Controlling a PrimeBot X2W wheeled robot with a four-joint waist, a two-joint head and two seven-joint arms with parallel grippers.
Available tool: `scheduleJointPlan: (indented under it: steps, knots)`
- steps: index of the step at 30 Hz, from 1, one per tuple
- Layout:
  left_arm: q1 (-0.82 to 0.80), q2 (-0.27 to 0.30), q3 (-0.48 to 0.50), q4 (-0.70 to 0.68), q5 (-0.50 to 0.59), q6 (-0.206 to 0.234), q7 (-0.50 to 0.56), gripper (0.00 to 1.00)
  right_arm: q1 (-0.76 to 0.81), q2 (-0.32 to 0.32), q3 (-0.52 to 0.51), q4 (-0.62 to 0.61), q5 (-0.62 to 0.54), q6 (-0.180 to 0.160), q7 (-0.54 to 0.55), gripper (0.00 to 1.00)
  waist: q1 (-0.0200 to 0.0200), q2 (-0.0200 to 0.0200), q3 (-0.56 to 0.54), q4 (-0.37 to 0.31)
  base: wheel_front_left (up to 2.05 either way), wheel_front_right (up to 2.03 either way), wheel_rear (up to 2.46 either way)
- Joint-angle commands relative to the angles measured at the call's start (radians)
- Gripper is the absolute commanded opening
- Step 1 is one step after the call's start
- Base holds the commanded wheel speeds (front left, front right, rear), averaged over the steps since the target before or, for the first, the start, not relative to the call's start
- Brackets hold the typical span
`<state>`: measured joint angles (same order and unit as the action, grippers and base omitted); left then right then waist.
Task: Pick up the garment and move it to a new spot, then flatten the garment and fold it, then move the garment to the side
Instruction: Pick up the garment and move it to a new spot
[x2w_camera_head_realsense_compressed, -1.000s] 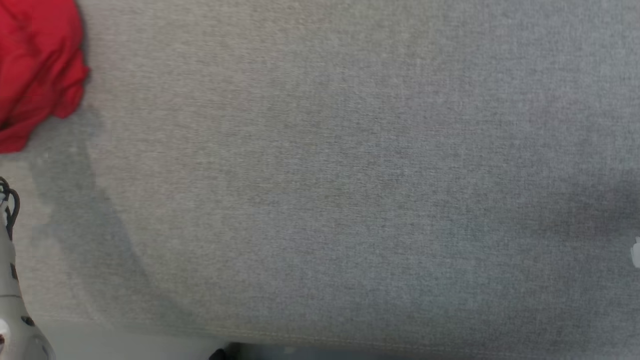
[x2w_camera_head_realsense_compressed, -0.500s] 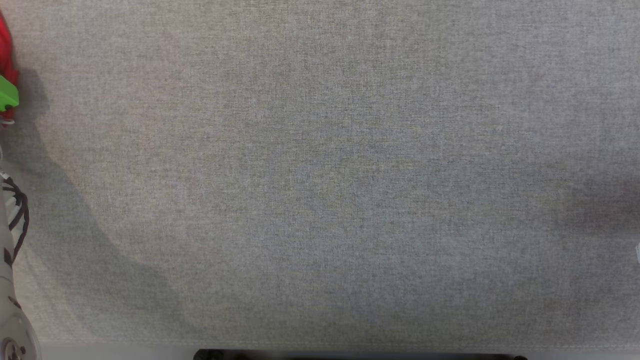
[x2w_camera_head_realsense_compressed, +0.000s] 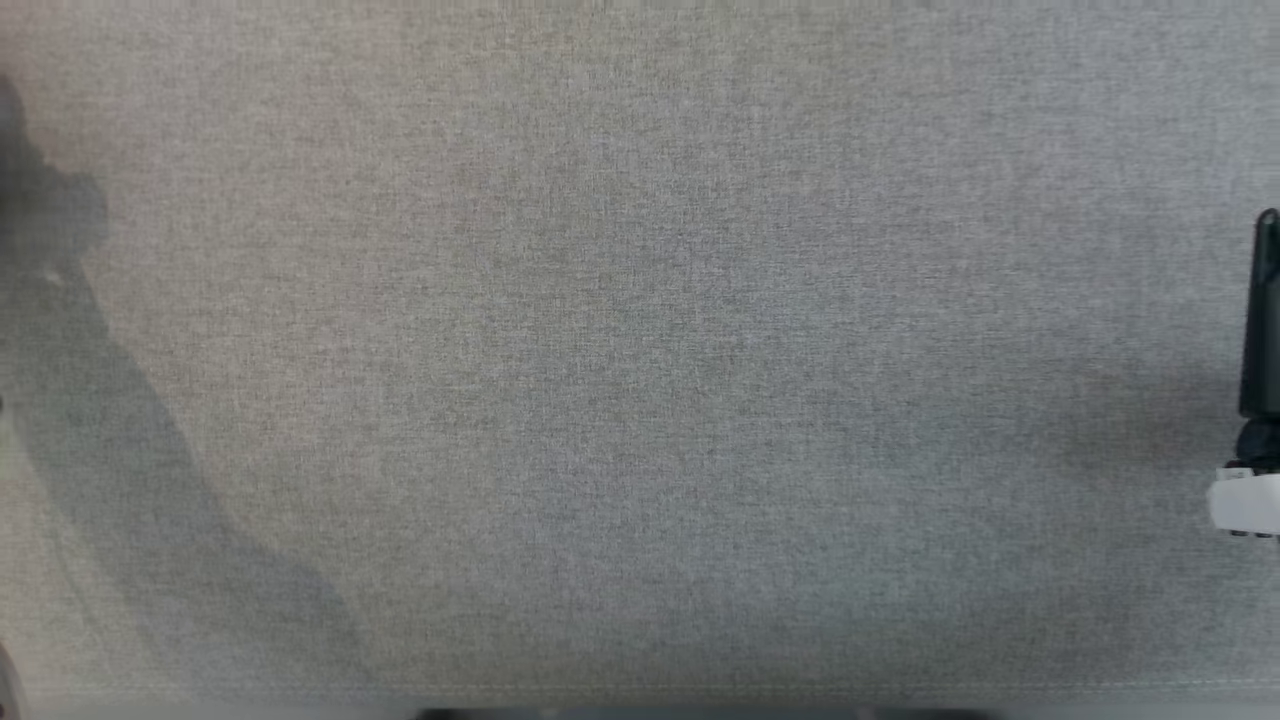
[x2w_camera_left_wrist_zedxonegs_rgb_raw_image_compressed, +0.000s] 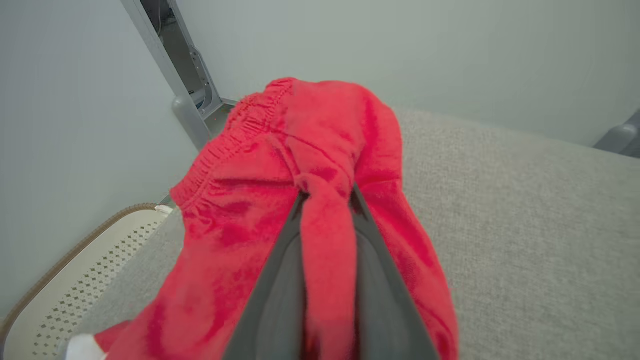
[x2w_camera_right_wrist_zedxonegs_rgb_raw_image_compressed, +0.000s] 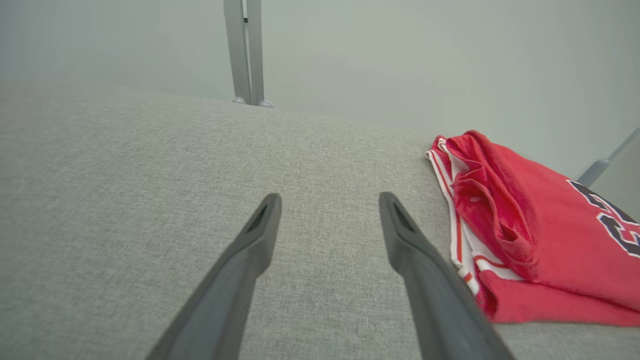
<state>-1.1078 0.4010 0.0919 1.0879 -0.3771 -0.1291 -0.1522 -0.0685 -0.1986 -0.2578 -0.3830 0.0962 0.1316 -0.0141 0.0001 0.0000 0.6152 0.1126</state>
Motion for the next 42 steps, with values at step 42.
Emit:
scheduleJointPlan:
  steps: [42]
  knots:
    - [0.337,-0.218,-0.474,-0.735,0.021,0.064,0.091,0.00,-0.067,0.148,0.197,0.446,0.119,-0.002,-0.251,1.00,-0.0001,0.0000,-0.325,-0.428,0.00,0.00,0.00]
